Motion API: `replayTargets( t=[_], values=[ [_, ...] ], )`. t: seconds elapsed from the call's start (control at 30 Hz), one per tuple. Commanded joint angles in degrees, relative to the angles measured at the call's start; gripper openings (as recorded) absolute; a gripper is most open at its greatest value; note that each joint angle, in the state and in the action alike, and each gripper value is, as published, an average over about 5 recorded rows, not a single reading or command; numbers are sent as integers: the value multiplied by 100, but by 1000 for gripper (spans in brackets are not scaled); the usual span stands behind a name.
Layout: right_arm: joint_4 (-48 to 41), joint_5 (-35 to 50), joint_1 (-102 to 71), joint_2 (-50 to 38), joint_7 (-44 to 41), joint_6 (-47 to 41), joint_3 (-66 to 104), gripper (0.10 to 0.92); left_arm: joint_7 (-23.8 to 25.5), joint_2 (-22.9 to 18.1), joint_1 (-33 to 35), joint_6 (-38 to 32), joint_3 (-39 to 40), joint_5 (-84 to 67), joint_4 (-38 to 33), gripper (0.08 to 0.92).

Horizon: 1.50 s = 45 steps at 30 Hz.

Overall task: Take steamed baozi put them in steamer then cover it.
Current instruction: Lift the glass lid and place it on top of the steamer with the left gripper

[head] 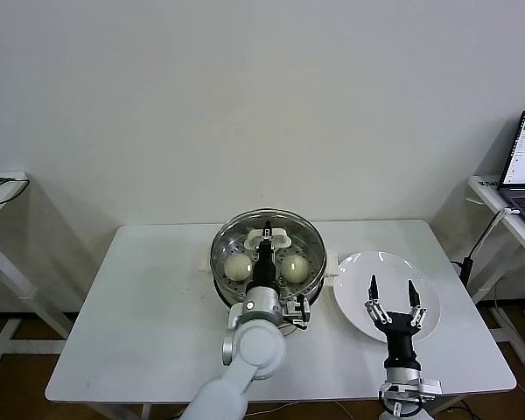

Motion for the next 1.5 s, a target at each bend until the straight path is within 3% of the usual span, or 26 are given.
replayTargets(
  t=[0.03,1.5],
  values=[
    [-10,-1,20,3,1,-19,-10,823,-64,-121,22,-8,7,92,87,187],
    [-98,-56,68,-28,-22,29,-74,823,-207,-221,139,-212,-155,293,362,187]
  ],
)
